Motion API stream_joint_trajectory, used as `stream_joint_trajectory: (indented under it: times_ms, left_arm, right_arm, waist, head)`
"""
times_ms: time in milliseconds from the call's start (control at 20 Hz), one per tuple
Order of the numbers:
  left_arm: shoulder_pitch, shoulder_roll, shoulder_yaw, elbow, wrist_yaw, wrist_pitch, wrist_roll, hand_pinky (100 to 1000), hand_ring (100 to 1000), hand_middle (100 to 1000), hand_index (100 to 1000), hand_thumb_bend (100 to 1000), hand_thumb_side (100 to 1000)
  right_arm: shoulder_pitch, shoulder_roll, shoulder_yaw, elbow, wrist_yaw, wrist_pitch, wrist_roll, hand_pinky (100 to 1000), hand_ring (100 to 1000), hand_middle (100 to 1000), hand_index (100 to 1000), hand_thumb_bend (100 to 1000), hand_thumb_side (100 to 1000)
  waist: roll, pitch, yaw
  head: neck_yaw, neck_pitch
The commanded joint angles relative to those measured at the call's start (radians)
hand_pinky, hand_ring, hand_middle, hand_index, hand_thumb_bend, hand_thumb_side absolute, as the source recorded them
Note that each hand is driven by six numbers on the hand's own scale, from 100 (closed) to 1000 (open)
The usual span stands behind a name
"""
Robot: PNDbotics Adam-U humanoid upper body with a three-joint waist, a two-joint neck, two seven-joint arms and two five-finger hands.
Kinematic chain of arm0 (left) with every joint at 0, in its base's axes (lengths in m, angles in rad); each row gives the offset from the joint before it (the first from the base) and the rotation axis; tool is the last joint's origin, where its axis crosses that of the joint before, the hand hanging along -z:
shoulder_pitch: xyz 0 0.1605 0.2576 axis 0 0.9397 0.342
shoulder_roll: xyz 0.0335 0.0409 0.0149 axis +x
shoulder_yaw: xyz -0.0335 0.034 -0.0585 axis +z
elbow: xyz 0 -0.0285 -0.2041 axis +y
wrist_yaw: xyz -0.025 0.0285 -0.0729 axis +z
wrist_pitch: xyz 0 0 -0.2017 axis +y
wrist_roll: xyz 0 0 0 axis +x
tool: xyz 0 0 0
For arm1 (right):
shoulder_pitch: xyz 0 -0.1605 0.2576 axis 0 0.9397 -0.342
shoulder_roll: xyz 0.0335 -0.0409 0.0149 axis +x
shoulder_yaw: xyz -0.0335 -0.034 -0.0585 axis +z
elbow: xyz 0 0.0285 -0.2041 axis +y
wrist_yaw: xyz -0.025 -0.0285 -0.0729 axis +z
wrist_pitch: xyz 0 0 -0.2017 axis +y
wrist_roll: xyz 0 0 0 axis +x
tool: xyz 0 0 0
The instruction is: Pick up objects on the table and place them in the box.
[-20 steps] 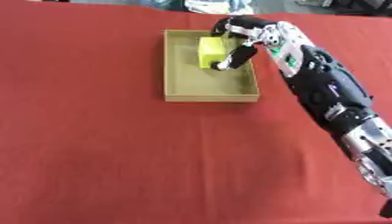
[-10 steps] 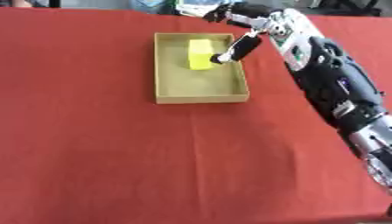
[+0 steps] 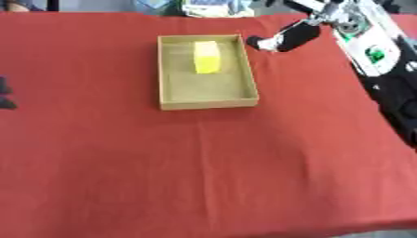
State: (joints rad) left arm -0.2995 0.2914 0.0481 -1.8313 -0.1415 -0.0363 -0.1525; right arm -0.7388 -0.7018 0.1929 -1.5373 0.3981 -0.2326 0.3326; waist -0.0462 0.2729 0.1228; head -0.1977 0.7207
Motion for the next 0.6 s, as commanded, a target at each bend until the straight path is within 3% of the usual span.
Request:
stream_joint_trajectory:
  times_ms: [50,100,150,200,600]
  left_arm:
    - [-0.007,0.016,0.014,-0.009,-0.005,-0.001,0.009,661,548,576,713,203,640]
    - [-0.006,0.016,0.015,-0.009,-0.005,0.000,0.010,661,548,576,713,203,640]
    - [-0.005,0.015,0.016,-0.009,-0.006,0.000,0.011,661,548,576,712,203,641]
    - [-0.003,0.013,0.017,-0.010,-0.005,0.000,0.012,661,548,576,712,203,641]
    - [0.003,0.009,0.024,-0.013,-0.008,0.001,0.018,661,548,576,712,203,642]
  right_arm:
    - [0.047,-0.051,-0.032,-0.148,-0.064,0.040,-0.029,702,830,803,913,340,372]
    - [0.076,-0.050,-0.038,-0.183,-0.075,0.049,-0.037,701,829,803,913,339,373]
    - [0.105,-0.044,-0.045,-0.213,-0.086,0.059,-0.044,686,824,797,905,396,362]
    - [0.137,-0.032,-0.053,-0.242,-0.101,0.068,-0.053,682,822,795,903,328,382]
    - [0.335,0.048,-0.077,-0.398,-0.157,0.093,-0.112,648,805,776,886,304,375]
  waist:
    - [0.007,-0.012,-0.006]
    - [0.008,-0.011,-0.010]
    - [0.010,-0.011,-0.013]
    - [0.011,-0.011,-0.015]
    - [0.016,-0.004,-0.033]
  head:
    - [0.016,0.004]
    - [0.021,0.005]
    - [0.027,0.006]
    - [0.032,0.005]
    - [0.063,0.005]
